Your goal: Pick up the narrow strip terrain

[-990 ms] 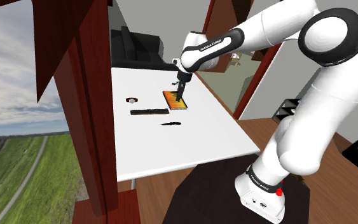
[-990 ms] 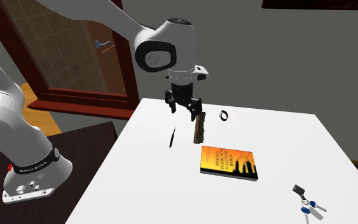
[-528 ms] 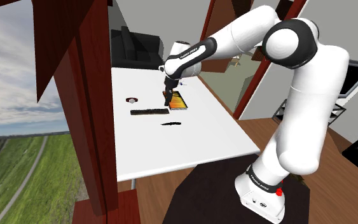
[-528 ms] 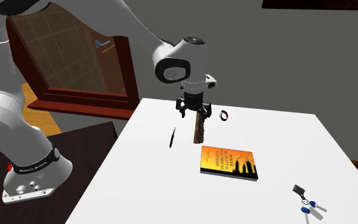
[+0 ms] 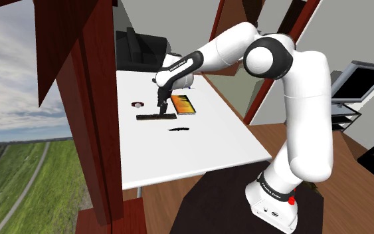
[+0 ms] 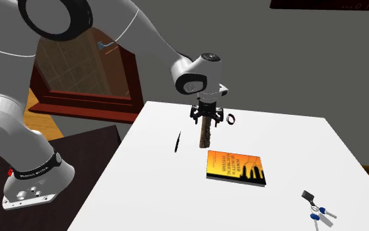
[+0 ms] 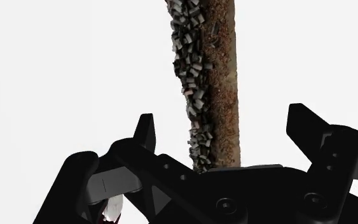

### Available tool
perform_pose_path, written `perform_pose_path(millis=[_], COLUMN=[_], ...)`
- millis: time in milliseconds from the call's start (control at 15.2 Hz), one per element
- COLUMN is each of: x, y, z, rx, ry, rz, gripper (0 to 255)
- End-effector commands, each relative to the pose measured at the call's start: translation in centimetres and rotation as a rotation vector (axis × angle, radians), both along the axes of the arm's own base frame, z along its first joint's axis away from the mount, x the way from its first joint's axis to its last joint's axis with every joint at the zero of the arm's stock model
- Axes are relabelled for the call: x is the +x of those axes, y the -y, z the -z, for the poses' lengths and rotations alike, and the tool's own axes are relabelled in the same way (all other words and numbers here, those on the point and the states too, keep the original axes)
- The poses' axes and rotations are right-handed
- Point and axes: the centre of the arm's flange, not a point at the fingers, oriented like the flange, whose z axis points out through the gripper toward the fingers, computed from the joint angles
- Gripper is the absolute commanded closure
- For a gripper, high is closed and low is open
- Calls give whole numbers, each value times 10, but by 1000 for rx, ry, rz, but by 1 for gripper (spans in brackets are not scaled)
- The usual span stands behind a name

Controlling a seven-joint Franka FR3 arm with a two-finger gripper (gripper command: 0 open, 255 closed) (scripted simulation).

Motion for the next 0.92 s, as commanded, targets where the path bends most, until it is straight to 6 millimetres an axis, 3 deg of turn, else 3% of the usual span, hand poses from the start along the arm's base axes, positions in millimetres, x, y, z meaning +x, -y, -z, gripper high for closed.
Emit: perform_pose_path(millis=[0, 330, 462, 528, 858], x=[3, 3, 3, 2, 2], y=[-1, -1, -1, 0, 0], z=[10, 39, 39, 39, 39], rx=[1, 1, 1, 1, 1], ry=[1, 1, 1, 1, 1], rz=[-8, -8, -8, -8, -8], gripper=[0, 0, 0, 255, 255])
